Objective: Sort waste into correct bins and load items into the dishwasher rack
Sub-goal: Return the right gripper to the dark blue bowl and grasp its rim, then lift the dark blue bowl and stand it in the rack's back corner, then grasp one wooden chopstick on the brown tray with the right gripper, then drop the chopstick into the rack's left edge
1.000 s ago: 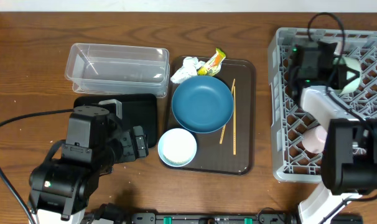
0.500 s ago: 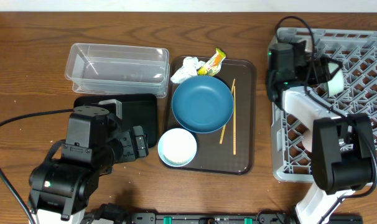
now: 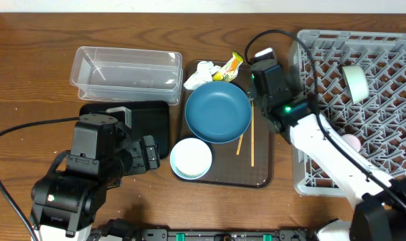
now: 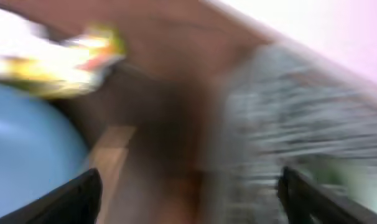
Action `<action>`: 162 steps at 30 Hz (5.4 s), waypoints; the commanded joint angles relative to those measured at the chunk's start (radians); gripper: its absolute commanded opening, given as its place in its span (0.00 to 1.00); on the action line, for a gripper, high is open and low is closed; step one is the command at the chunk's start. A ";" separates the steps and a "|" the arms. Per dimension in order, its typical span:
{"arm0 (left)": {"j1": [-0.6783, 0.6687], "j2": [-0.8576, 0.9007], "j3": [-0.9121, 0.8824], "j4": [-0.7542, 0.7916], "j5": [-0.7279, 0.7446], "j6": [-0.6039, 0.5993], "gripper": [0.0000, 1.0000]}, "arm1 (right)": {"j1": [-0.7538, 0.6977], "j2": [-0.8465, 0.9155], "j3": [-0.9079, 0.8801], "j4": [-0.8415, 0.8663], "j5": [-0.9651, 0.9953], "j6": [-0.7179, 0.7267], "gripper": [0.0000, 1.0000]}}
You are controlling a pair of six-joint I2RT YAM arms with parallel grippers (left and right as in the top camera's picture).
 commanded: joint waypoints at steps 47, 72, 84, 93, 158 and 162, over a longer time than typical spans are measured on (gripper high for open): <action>0.001 0.000 0.019 -0.003 -0.008 -0.001 0.92 | -0.170 -0.310 0.004 -0.280 0.937 0.464 0.01; 0.001 0.000 0.019 -0.003 -0.008 -0.001 0.92 | -0.603 -0.071 0.004 0.277 0.946 -0.306 0.01; 0.001 0.000 0.019 -0.003 -0.008 -0.001 0.92 | -0.510 0.138 0.004 0.500 0.931 -0.627 0.04; 0.001 0.000 0.019 -0.003 -0.008 -0.001 0.92 | -0.428 0.153 0.004 0.507 0.942 -0.631 0.88; 0.001 0.000 0.019 -0.003 -0.008 -0.001 0.92 | 0.095 0.195 0.005 -0.214 -0.311 0.659 0.01; 0.001 0.000 0.019 -0.003 -0.008 -0.001 0.92 | 0.090 0.032 0.005 -0.232 -0.293 0.504 0.01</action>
